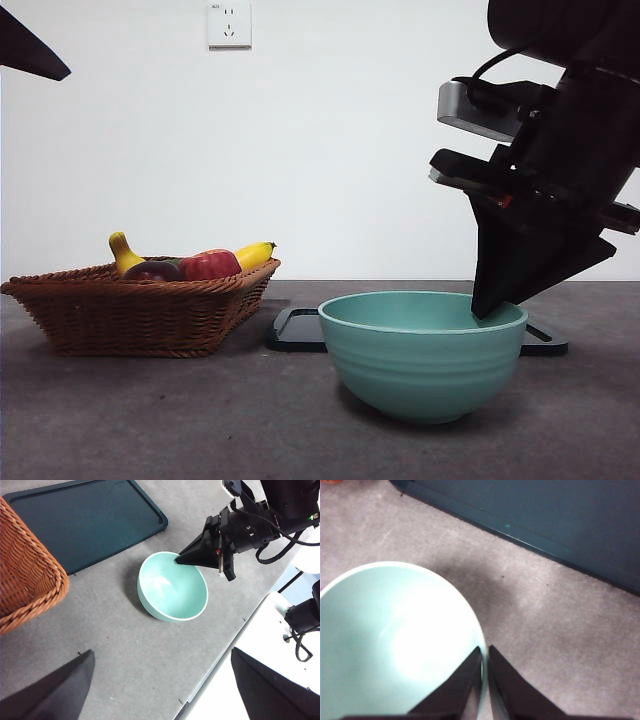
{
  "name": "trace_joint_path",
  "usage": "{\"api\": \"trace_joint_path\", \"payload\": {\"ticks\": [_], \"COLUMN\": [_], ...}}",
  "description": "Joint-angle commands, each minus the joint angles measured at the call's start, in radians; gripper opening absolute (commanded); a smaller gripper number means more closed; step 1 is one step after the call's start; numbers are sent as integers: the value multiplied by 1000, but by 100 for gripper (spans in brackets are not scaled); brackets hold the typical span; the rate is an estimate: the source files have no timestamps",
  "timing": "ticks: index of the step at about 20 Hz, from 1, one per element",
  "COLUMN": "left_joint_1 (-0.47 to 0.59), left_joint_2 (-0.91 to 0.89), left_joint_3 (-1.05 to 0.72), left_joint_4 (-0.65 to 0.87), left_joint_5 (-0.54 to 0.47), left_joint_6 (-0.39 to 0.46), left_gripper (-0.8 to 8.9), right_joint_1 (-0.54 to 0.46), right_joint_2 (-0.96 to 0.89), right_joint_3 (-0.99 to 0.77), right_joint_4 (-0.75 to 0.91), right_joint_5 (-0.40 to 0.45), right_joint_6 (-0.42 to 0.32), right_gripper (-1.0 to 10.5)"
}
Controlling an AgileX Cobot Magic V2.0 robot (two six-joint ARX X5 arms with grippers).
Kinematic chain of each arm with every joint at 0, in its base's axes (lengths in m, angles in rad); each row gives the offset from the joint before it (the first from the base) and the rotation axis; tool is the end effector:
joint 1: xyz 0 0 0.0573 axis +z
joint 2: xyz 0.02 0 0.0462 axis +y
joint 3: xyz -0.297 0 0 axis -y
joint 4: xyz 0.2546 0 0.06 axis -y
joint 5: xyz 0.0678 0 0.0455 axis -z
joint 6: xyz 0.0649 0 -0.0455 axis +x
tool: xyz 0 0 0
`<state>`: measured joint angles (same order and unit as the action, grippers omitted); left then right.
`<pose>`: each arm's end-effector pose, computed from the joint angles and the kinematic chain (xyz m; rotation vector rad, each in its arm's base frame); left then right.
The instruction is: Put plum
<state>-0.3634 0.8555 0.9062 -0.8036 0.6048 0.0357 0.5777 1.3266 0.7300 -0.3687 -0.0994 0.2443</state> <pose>0.1410 -0.0931 0.3177 -0.0629 0.7595 -0.9341 0.2209 0.1517 0.1894 -0.0155 1.0209 0.5006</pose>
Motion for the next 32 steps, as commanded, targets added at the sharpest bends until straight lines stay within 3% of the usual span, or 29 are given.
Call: {"api": "trace_joint_path", "payload": {"ticks": [1,5,9,14,21,32], "left_joint_1": [-5,-5,-5,-5,-5,-5], "left_joint_2": [6,6,6,6,6,6], "left_joint_3": [18,18,18,18,18,18], "left_joint_4": [11,11,11,10,11,11], "left_joint_5": [5,5,5,5,5,5], "left_joint_6": [9,9,9,9,9,8], "left_gripper": [433,433,433,433,433,433], "right_joint_1": [9,16,18,15,16,16], "right_joint_2": [14,23,26,3,-240,-553], "right_joint_3": [4,4,4,13,87,91], "right_joint_4": [5,-13,-21,-22,-140,-354], "right_joint_5": [-8,-8,-7,8,16,-252], "right_joint_6": [5,6,7,11,9,34], "right_gripper": [10,26,216,228,232,232]}}
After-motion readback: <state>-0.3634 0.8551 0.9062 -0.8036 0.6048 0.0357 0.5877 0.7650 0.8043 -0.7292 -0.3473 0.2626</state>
